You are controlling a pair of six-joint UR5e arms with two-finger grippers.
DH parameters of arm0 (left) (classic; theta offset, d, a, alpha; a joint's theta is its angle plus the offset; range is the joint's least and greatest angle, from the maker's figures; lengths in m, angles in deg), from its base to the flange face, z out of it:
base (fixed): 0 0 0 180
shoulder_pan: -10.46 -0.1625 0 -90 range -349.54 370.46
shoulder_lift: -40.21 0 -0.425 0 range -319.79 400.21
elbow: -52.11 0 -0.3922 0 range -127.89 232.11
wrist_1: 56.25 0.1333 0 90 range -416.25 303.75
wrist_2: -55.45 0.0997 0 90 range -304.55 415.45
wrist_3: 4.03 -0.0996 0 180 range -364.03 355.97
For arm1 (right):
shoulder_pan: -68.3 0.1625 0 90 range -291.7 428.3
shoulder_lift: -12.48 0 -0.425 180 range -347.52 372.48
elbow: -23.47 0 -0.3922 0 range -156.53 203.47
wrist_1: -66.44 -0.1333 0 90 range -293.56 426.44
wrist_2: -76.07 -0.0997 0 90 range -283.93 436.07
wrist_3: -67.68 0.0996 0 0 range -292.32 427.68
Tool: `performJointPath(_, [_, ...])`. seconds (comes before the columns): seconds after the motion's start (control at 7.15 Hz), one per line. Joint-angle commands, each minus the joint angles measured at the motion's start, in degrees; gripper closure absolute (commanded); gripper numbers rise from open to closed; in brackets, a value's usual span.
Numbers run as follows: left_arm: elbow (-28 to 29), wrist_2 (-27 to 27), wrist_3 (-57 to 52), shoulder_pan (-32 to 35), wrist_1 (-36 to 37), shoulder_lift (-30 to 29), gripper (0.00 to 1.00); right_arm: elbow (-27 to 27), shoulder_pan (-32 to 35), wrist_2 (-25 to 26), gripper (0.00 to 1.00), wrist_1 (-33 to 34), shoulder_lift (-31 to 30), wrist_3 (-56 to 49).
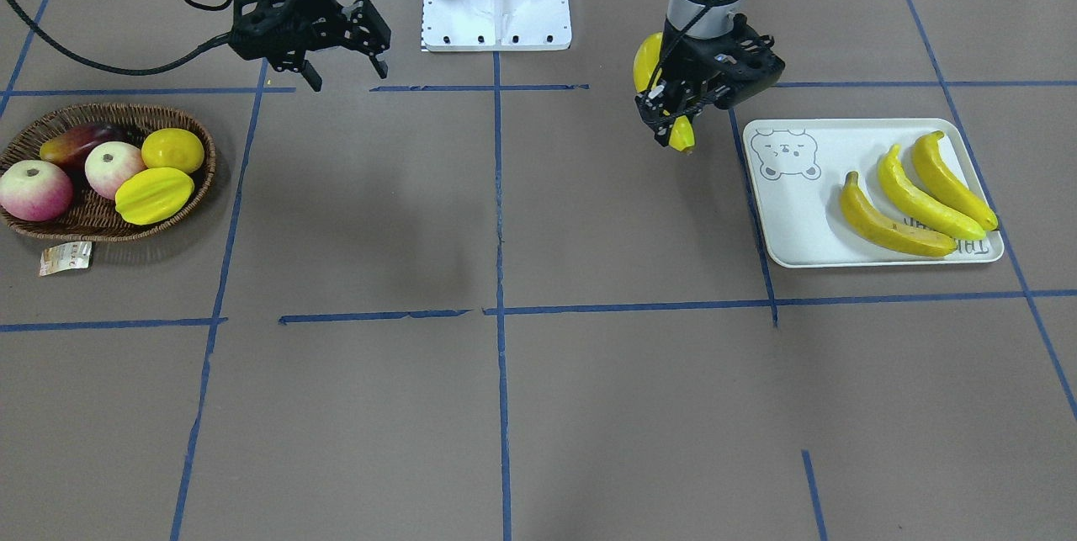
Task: Transfer all bananas from basket to plate
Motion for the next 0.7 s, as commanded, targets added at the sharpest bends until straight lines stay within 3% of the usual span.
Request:
performJointPath(0.0, [-0.7, -0.1, 1.2, 3.8, 0.4, 5.6, 1.0, 0.1, 6.4, -4.8, 0.0, 7.5, -0.3, -10.7])
performJointPath(0.28, [-0.2, 0.1, 5.0, 6.2, -0.2, 8.3, 1.0, 0.3, 11.9, -6.3, 0.0, 11.4, -2.4, -22.5])
performJointPath(0.56, [0.1, 0.1, 5.7, 6.5, -3.9, 12.3, 1.0, 1.0, 21.9, -13.1, 0.0, 11.3, -9.4, -38.6])
